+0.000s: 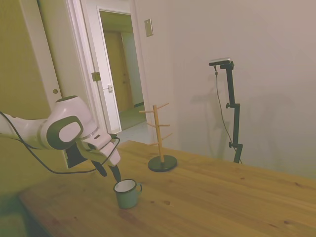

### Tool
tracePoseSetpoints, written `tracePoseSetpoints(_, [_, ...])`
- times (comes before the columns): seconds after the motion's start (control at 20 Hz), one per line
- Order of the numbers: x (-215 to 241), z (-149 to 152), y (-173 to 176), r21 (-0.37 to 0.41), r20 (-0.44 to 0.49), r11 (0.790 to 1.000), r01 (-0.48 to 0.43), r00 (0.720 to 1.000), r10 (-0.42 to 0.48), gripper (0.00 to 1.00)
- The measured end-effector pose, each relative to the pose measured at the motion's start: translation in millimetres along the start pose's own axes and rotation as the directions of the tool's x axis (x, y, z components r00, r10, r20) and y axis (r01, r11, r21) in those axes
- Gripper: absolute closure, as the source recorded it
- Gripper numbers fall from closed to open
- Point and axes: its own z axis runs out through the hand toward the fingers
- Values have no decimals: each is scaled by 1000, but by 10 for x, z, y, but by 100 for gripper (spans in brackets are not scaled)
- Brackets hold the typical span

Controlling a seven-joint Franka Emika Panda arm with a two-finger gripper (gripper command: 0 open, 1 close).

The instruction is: Unload the mug

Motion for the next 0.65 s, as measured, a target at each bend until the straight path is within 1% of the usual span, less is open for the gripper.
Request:
tracePoseSetpoints(0.2, [-155,-186,35,7,7,1000,5,1000,-5,0])
tracePoseSetpoints(0.5, [-490,-281,142,-8,45,999,38,998,-38,0])
tracePoseSetpoints(0.65, [-548,-333,204,-19,59,999,45,997,-44,0])
